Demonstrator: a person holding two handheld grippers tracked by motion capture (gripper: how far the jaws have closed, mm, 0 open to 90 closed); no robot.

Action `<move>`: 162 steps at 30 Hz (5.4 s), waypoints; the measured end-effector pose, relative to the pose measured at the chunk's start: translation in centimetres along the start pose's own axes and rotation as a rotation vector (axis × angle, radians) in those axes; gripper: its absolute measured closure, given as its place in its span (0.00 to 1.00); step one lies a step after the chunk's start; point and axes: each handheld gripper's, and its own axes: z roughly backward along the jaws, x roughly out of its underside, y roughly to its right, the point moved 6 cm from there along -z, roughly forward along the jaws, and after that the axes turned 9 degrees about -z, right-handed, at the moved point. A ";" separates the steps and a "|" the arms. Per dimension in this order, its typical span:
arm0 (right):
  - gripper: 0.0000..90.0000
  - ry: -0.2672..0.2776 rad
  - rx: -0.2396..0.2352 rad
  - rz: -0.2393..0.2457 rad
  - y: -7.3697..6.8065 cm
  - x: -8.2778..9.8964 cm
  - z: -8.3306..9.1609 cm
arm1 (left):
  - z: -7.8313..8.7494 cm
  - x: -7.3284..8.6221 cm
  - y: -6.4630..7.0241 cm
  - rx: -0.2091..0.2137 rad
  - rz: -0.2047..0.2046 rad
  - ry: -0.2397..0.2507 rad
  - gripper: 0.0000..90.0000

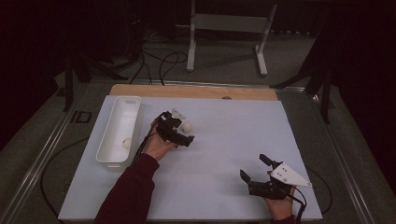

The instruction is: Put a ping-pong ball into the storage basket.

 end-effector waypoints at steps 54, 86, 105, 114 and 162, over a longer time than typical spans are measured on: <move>0.09 0.005 0.002 -0.002 0.2 -0.1 0.1 | -3.6 -1.4 -1.2 0.021 0.011 -0.054 0.01; 0.09 0.003 0.001 -0.002 0.2 -0.1 0.1 | -5.3 -1.3 -1.9 -0.014 0.036 -0.076 0.06; 0.09 0.003 0.002 -0.003 0.3 0.0 0.1 | -5.6 -0.9 -2.6 -0.032 0.051 -0.104 0.35; 0.09 0.005 0.003 -0.003 0.3 -0.1 0.2 | -5.7 -0.7 -2.8 -0.046 0.066 -0.121 0.57; 0.09 0.005 0.005 -0.003 0.3 -0.1 0.2 | -1.3 -2.8 -1.2 -0.017 0.058 -0.076 0.57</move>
